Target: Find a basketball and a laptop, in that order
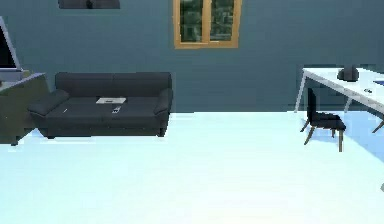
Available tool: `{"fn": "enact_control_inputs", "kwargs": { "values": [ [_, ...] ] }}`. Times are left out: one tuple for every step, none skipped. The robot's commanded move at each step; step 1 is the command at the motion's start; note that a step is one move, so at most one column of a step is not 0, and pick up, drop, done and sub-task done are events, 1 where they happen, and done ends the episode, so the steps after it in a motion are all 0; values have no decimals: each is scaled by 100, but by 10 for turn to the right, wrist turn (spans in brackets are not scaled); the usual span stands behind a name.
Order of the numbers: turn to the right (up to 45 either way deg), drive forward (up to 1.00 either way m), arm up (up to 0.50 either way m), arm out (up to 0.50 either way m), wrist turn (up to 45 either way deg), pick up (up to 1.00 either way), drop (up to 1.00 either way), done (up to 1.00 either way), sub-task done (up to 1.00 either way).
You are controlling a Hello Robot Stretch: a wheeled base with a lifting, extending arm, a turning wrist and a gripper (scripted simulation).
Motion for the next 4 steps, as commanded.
{"fn": "enact_control_inputs", "kwargs": {
  "values": [
    [450, 0, 0, 0, 0, 0, 0, 0, 0],
    [420, 0, 0, 0, 0, 0, 0, 0, 0],
    [0, 90, 0, 0, 0, 0, 0, 0, 0],
    [180, 0, 0, 0, 0, 0, 0, 0, 0]
  ]
}}
